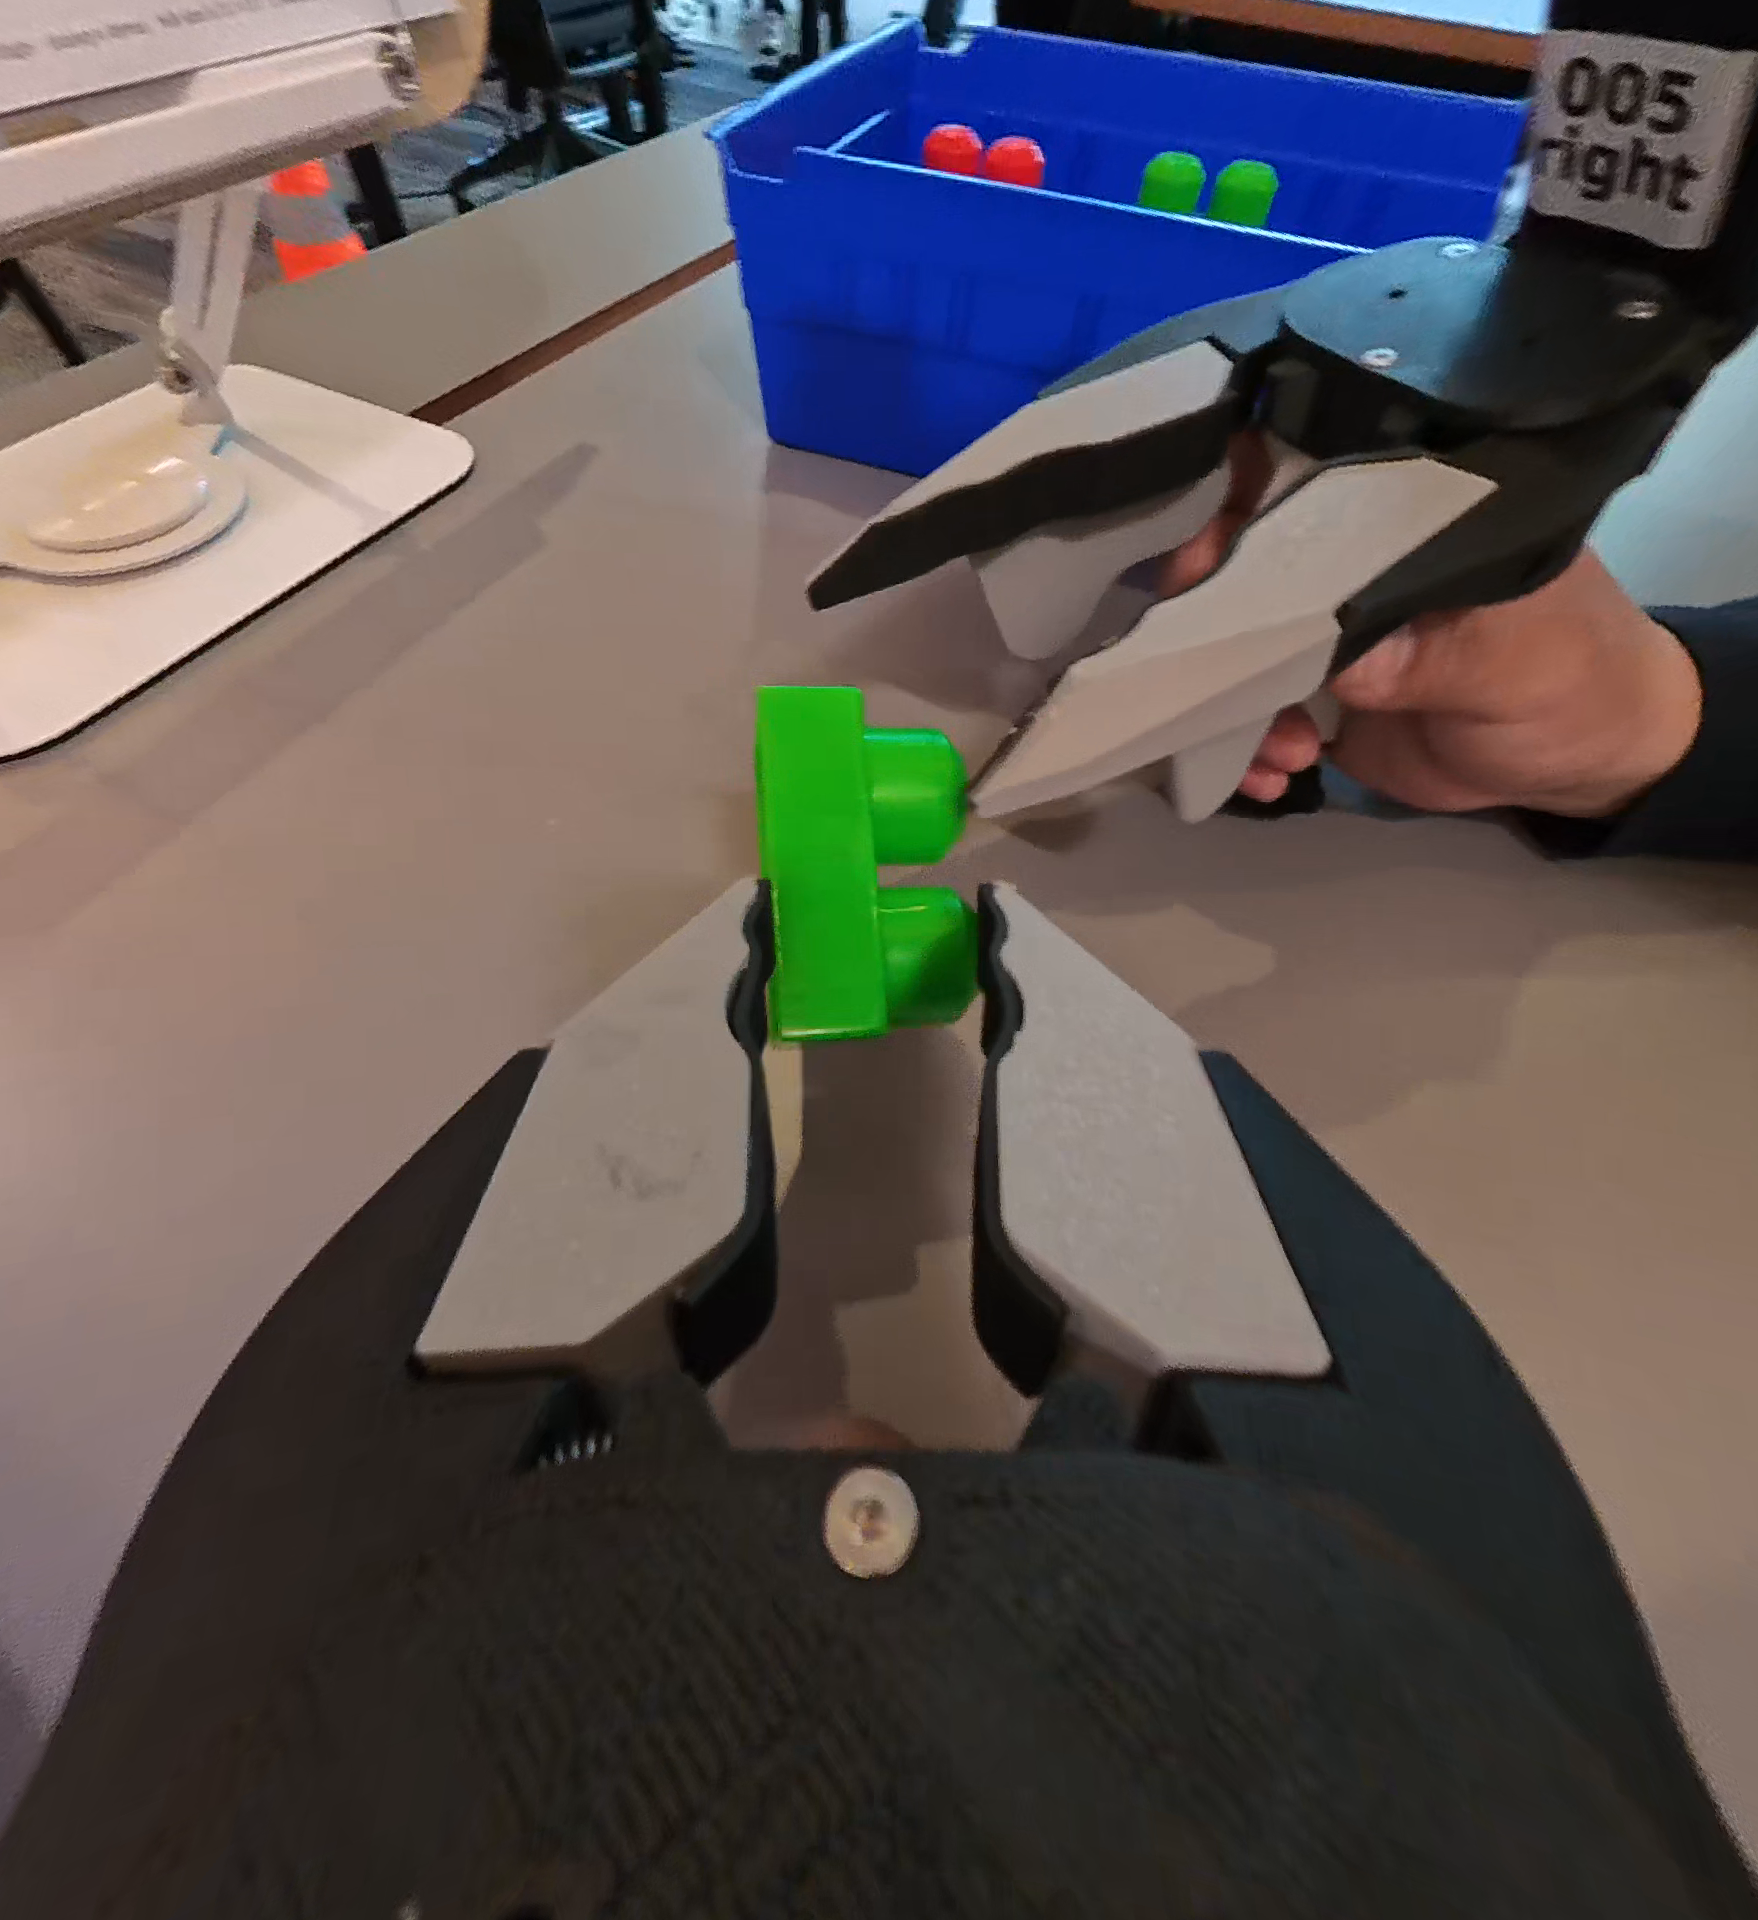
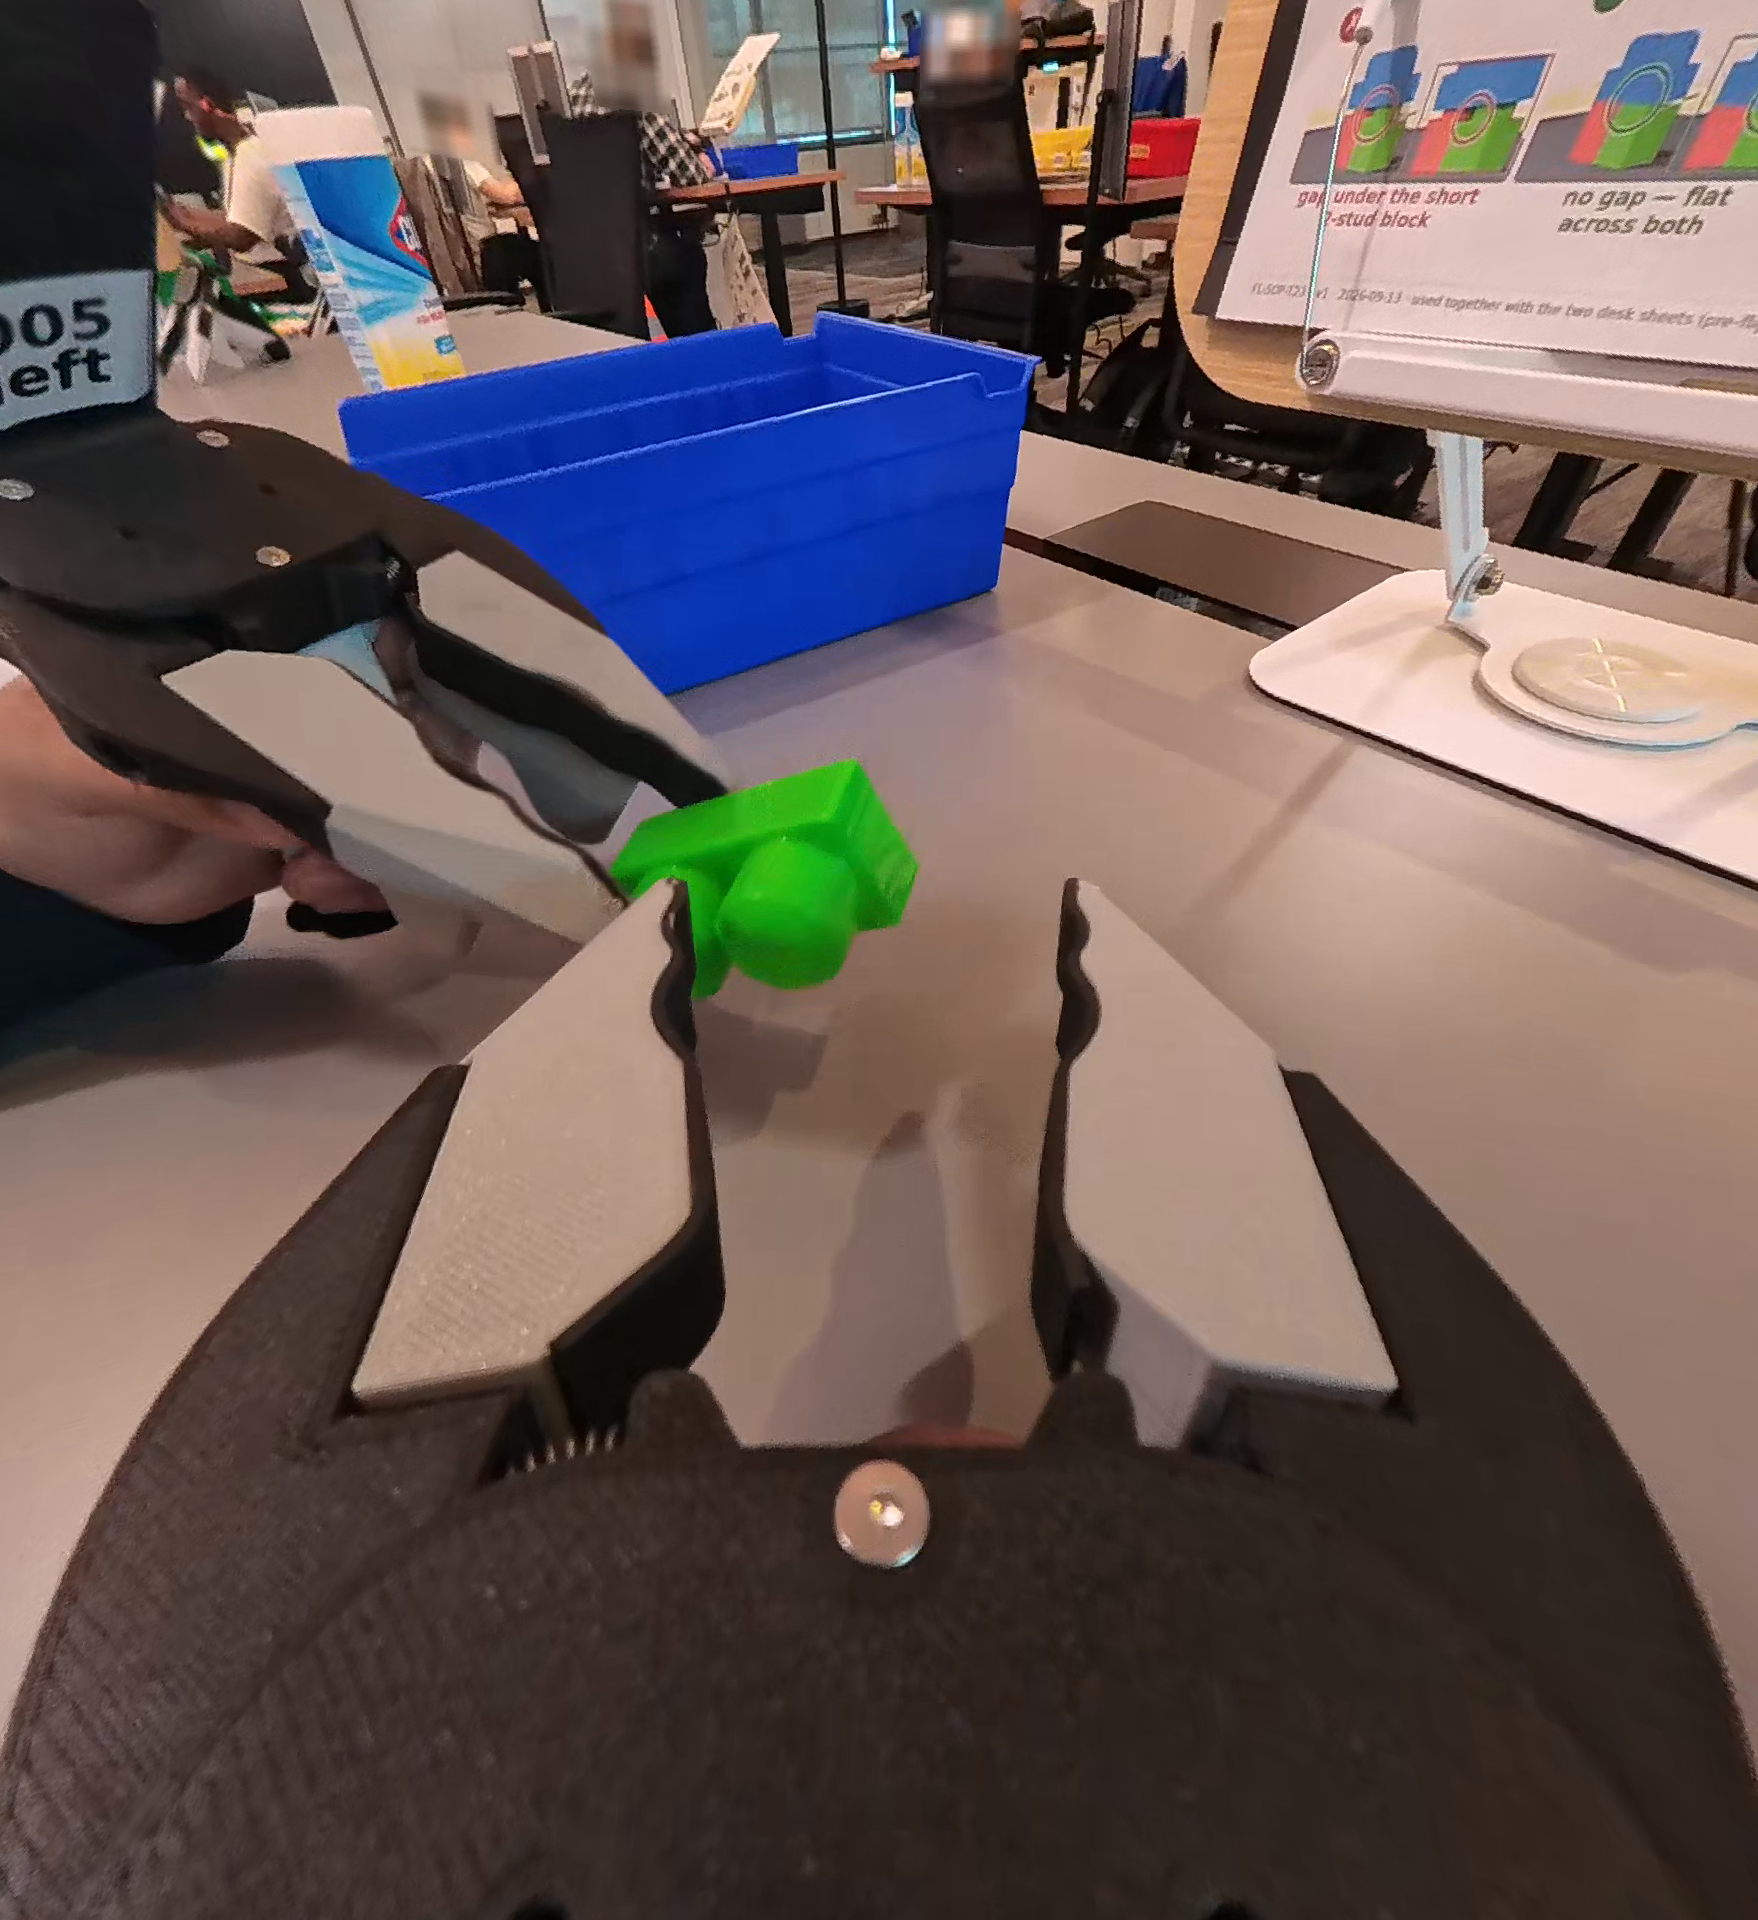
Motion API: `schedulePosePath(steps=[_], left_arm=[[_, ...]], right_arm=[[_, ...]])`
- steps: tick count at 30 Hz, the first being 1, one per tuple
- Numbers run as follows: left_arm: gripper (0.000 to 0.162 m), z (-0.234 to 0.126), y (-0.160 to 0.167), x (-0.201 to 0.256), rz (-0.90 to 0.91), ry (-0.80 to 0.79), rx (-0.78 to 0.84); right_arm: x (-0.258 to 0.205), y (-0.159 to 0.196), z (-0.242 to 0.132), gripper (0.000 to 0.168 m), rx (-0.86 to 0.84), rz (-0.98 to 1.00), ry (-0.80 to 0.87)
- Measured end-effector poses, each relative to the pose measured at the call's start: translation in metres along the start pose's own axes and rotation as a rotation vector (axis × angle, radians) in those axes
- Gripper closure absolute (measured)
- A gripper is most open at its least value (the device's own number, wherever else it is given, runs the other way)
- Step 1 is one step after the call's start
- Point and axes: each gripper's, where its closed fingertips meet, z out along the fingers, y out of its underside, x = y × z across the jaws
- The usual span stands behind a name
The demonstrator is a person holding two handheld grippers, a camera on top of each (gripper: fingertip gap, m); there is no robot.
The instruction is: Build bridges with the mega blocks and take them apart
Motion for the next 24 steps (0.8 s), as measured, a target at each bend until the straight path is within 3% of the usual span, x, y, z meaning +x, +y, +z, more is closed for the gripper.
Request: schedulePosePath(steps=[2,4,7,13,24], left_arm=[[0.150,0.000,-0.001,0.010,0.022,0.051,0.016],[0.162,0.000,-0.004,0.013,0.028,0.063,0.030],[0.162,0.003,0.004,0.006,-0.004,0.037,-0.012],[0.162,0.011,0.022,-0.005,-0.021,0.002,-0.082],[0.153,0.007,0.023,-0.017,-0.060,-0.051,-0.089]], right_arm=[[0.000,0.002,0.000,0.099,-0.007,0.015,-0.014],[-0.005,0.005,0.001,0.098,-0.019,0.028,-0.048],[-0.001,0.014,0.004,0.106,-0.083,0.017,-0.022],[0.011,0.031,0.007,0.104,-0.195,-0.017,0.042],[0.025,0.013,-0.008,0.104,-0.129,-0.045,0.099]])
